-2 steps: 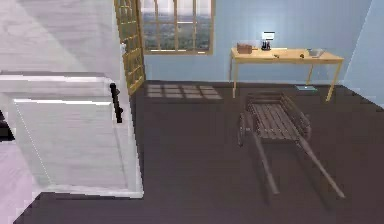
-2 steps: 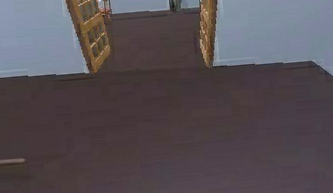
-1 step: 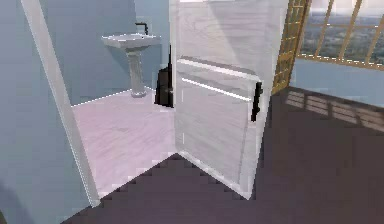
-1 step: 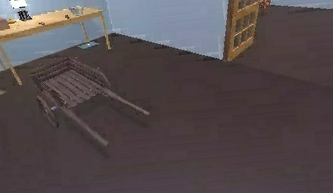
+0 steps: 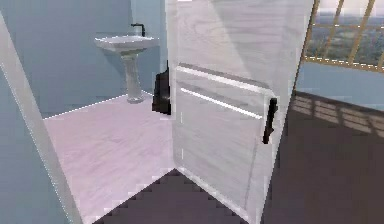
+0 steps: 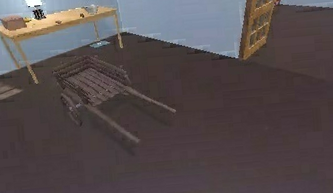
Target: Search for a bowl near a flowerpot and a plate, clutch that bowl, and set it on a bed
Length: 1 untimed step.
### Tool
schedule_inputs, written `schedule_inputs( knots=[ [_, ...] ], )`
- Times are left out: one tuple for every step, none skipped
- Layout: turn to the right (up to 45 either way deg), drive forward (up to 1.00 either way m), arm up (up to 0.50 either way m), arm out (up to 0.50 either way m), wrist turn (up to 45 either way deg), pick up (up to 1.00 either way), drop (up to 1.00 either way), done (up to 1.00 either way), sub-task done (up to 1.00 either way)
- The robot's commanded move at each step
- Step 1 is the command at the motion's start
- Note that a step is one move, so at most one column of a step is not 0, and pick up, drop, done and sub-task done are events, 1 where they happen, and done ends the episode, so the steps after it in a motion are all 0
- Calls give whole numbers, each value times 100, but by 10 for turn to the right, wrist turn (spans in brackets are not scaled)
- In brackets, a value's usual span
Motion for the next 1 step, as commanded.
schedule_inputs(
  knots=[
    [-60, 0, 0, 0, 0, 0, 0, 0, 0]
  ],
)
